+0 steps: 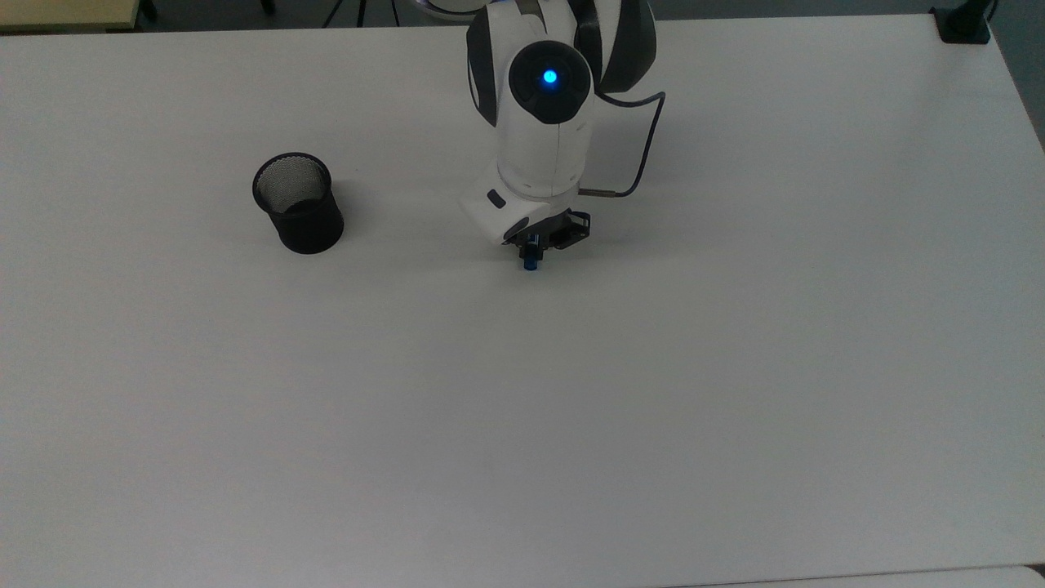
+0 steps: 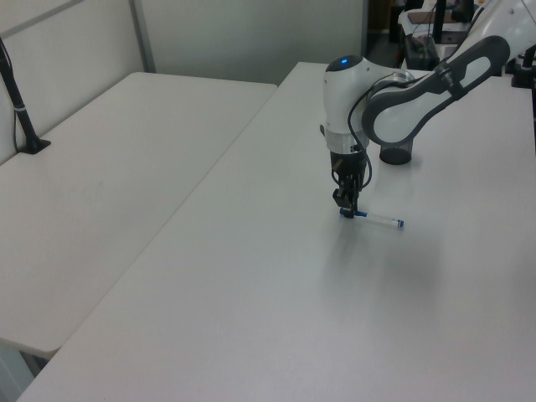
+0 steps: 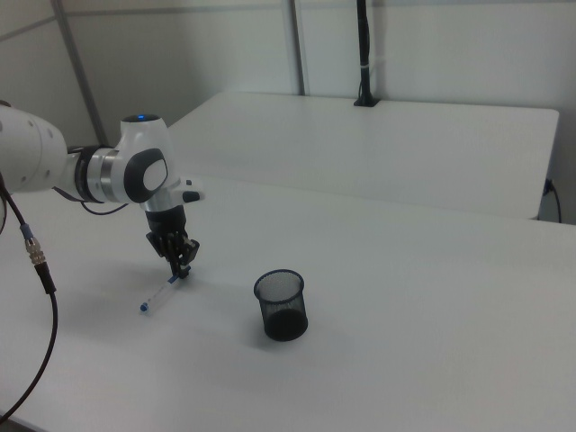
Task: Insert the marker
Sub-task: 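Lift the marker and carry it above the black mesh cup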
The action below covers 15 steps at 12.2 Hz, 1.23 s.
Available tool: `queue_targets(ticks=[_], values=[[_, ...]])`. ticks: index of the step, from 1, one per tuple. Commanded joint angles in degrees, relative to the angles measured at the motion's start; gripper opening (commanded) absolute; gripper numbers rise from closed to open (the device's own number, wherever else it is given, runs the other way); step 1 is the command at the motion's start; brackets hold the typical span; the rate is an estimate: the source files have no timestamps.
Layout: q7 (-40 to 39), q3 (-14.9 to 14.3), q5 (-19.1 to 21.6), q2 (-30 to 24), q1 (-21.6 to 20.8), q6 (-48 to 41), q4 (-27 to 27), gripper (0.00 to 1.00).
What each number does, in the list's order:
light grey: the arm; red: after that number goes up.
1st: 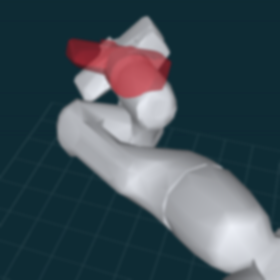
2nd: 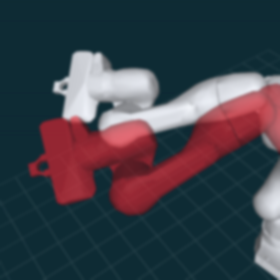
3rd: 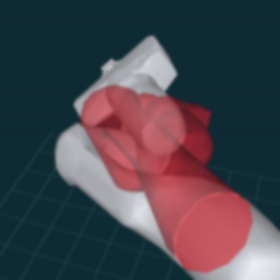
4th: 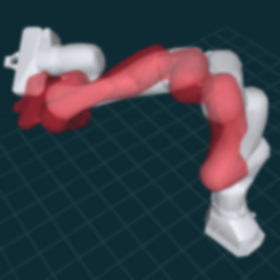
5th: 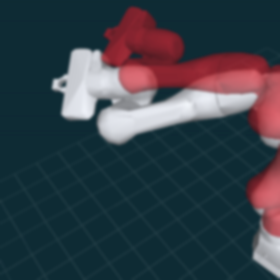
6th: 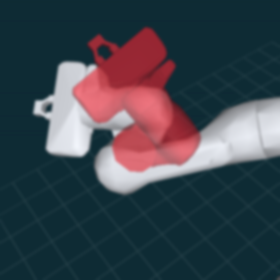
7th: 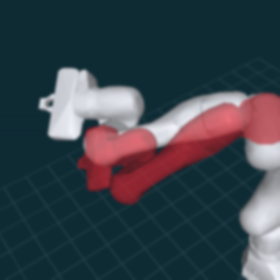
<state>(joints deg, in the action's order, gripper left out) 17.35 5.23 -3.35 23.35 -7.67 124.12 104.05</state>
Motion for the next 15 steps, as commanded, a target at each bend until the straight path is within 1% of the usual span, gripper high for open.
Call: queue_targets(ticks=[1,2,4,5,7,8,9,11,12,13,15], values=[[-0.38,-0.13,0.97,-8.38,3.0,-3.43,0.63,0.0],[-1.69,-0.13,0.97,-11.1,4.49,-3.79,0.72,0.0],[-8.44,-0.22,0.97,-17.34,8.88,-4.94,1.07,0.0],[-11.26,-0.22,1.06,-18.93,10.64,-4.94,1.16,0.0],[-20.2,-0.83,1.06,-22.19,14.86,-4.07,2.38,0.0],[-25.04,-0.92,1.15,-22.64,16.97,-1.71,3.52,0.0],[-27.61,-0.92,1.24,-23.16,18.99,2.75,5.53,0.0],[-31.31,-0.92,1.24,-23.78,21.98,13.2,11.32,0.0],[-32.37,-1.01,1.67,-23.44,23.3,18.13,13.01,0.0],[-32.9,-1.01,2.55,-21.95,23.58,21.39,13.28,0.0],[-33.61,-1.01,6.41,-20.45,23.84,25.02,14.07,0.0]])
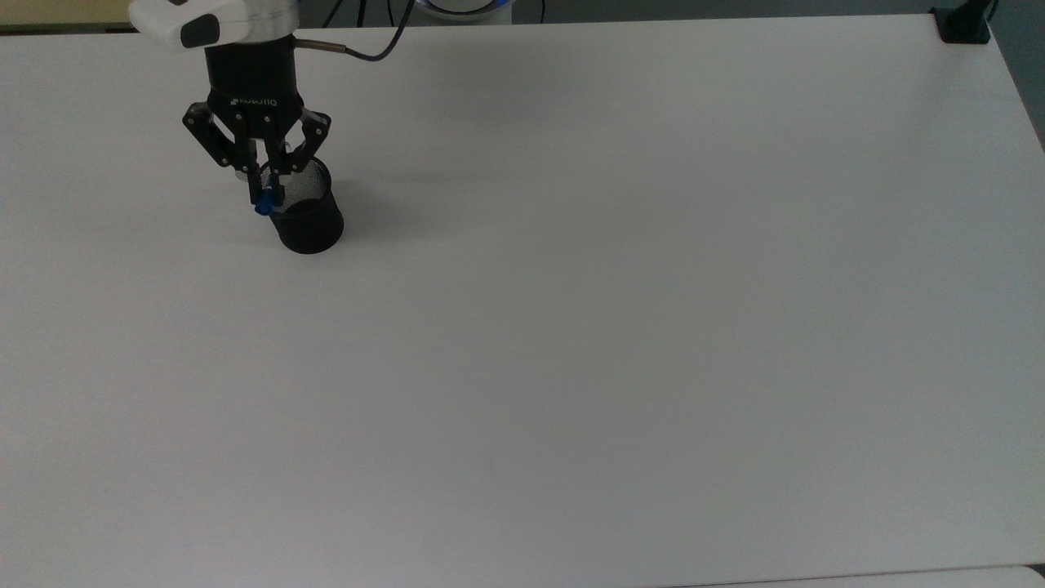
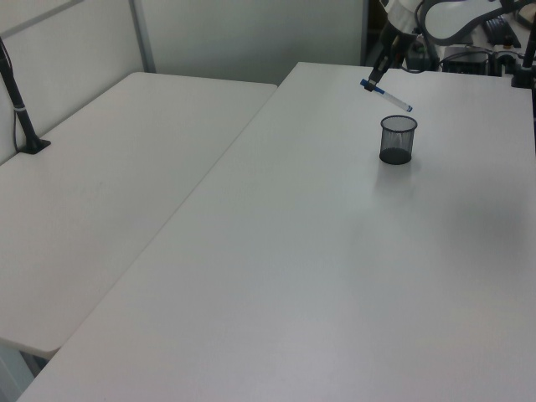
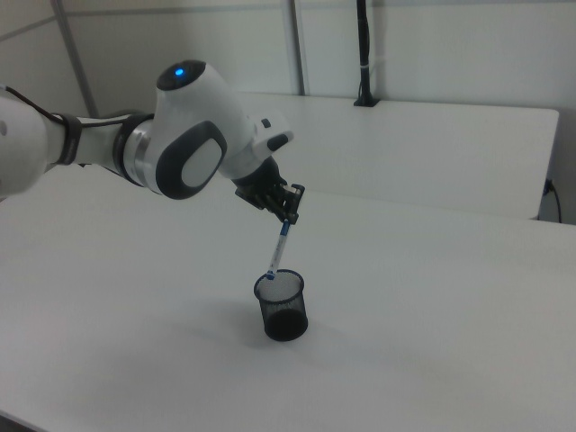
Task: Insert the marker
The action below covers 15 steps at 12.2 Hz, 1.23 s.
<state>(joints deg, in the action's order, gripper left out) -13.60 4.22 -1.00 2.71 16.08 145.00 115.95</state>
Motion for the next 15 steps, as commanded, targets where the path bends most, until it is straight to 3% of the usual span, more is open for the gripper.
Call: queue_targets(ticks=[1,7,8,11,15], values=[[-3.88,0.0,4.6,0.02,0.88,5.63,3.66,0.0],[-4.42,0.0,4.61,2.39,0.45,10.65,5.52,0.0],[-4.42,0.0,4.69,2.3,0.53,10.48,5.52,0.08],[-3.89,0.0,4.87,1.51,1.06,9.95,5.17,0.49],[-3.8,-0.71,5.75,-1.56,1.06,-0.47,1.49,0.76]])
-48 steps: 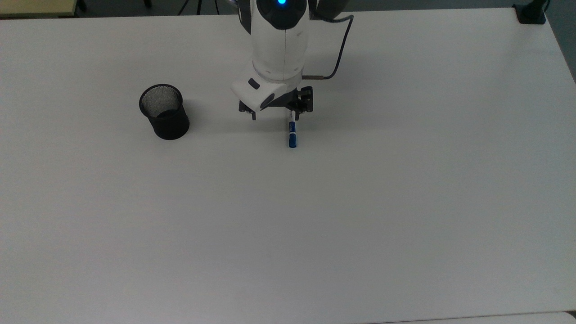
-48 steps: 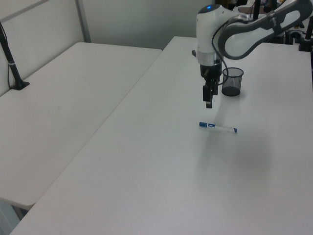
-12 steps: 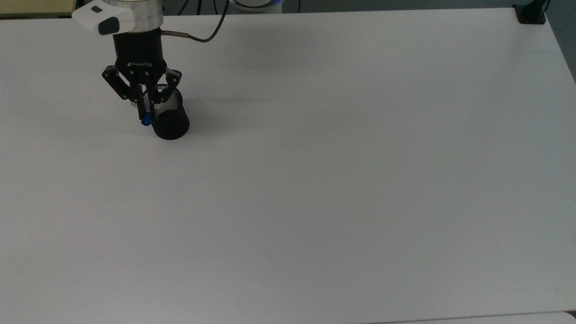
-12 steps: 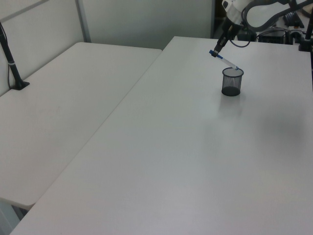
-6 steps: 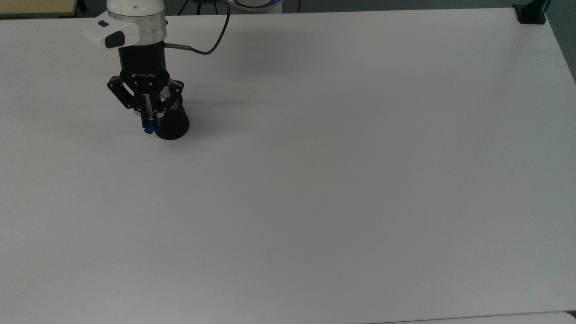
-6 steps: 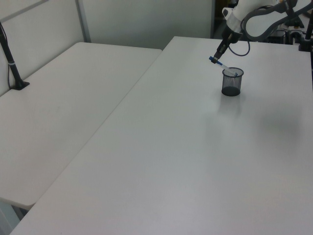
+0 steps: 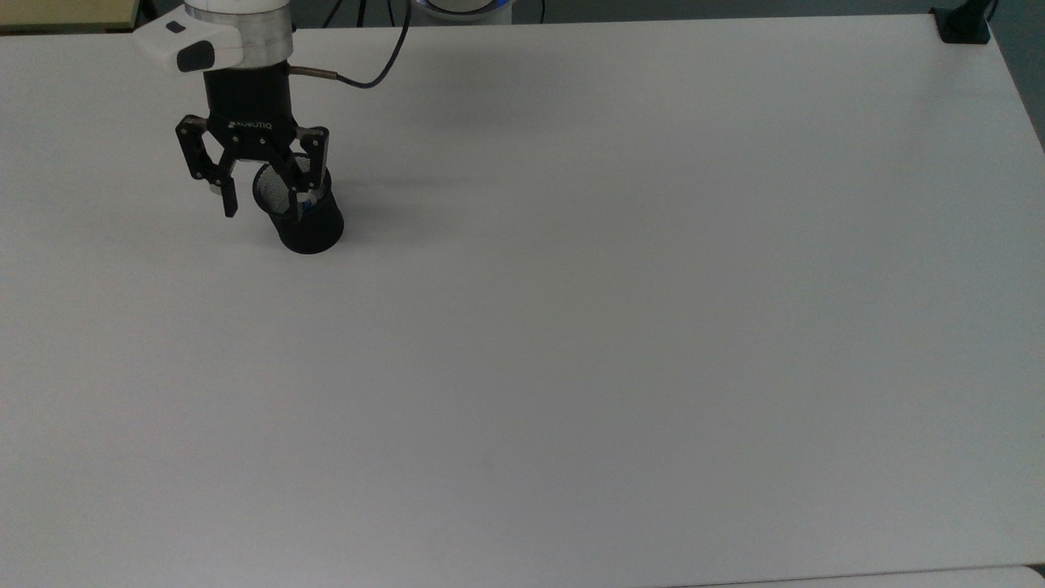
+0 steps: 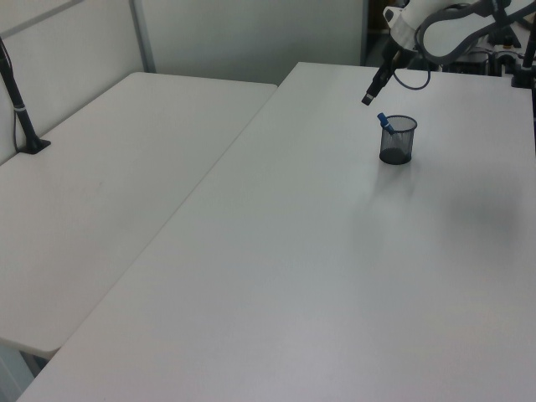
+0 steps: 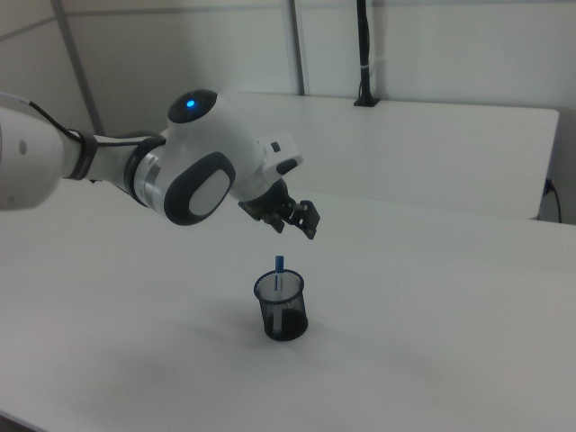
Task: Insert the marker
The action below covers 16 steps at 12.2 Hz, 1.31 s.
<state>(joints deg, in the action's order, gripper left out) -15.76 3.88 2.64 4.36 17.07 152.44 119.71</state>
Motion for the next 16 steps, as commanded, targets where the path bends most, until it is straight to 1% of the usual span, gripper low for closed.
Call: queue_targets(ticks=[1,2,3,5,6,8,9,10,11,12,13,14,15,16], values=[[-1.55,-0.45,2.1,-3.74,0.07,-12.38,-4.29,0.83],[-1.47,-0.45,2.54,-4.44,0.07,-17.99,-7.18,0.93],[-1.38,-0.54,2.63,-4.79,-0.02,-24.32,-10.26,0.99],[-1.12,-1.41,2.63,-4.88,-0.54,-37.5,-17.54,1.0],[0.45,-1.51,2.54,-5.84,-0.63,-42.52,-20.1,1.0],[7.2,-2.21,1.93,-6.64,-1.6,-48.08,-23.89,1.0],[10.89,-2.38,1.66,-6.81,-3.17,-50.55,-24.34,1.0],[14.49,-3.52,1.66,-7.43,-4.4,-51.53,-24.44,1.0],[15.92,-5.7,1.66,-8.04,-7.37,-52.84,-24.61,1.0],[15.68,-8.68,1.66,-8.31,-10.45,-53.99,-24.7,1.0],[15.67,-9.93,1.58,-8.31,-12.39,-54.09,-24.7,1.0],[15.41,-10.03,1.49,-8.22,-12.67,-54.09,-24.7,1.0],[15.15,-9.68,0.36,-7.79,-12.76,-53.83,-24.7,1.0],[14.45,-9.07,-2.44,-7.26,-12.94,-53.21,-24.7,1.0]])
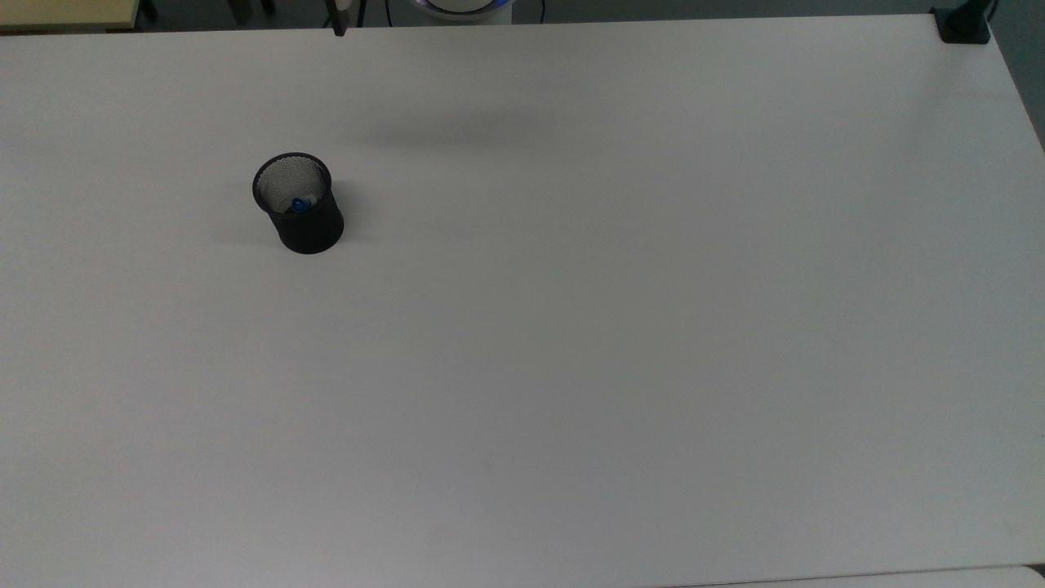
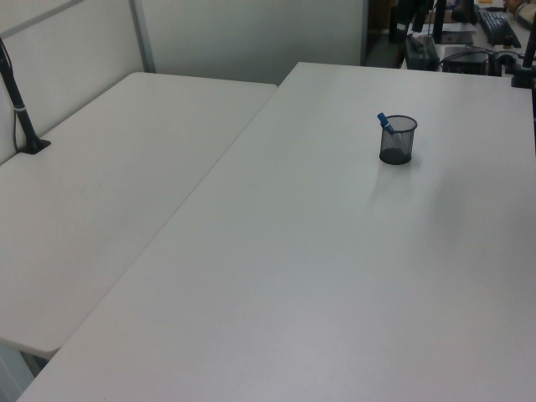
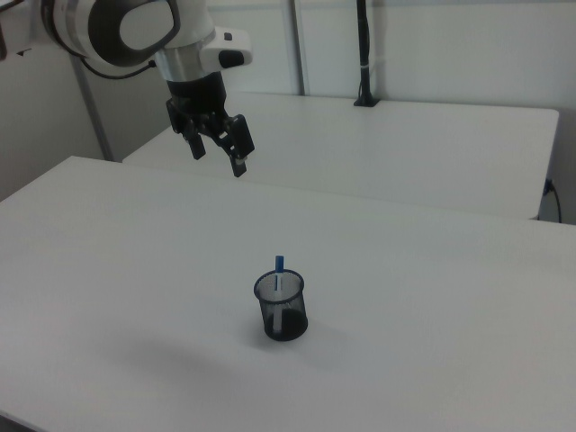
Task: Insert the marker
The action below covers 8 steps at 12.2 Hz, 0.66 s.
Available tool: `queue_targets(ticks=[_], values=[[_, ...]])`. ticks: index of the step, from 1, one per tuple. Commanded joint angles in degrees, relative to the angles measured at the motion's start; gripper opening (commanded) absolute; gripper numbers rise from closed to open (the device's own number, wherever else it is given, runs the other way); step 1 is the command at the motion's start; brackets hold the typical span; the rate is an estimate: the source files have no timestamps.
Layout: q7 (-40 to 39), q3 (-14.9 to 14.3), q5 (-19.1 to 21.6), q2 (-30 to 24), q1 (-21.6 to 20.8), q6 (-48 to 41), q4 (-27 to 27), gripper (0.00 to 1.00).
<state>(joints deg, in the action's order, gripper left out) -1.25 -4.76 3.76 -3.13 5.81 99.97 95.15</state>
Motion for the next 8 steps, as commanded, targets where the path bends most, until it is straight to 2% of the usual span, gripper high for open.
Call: queue_targets(ticks=[1,2,8], values=[[-1.02,-0.25,-6.02,1.36,-2.46,-0.57,-0.66,1.0],[-1.03,-0.34,-6.91,2.67,-4.21,-0.74,-2.49,1.0],[-0.77,-0.34,-7.01,2.78,-4.49,-1.01,-2.51,1.0]])
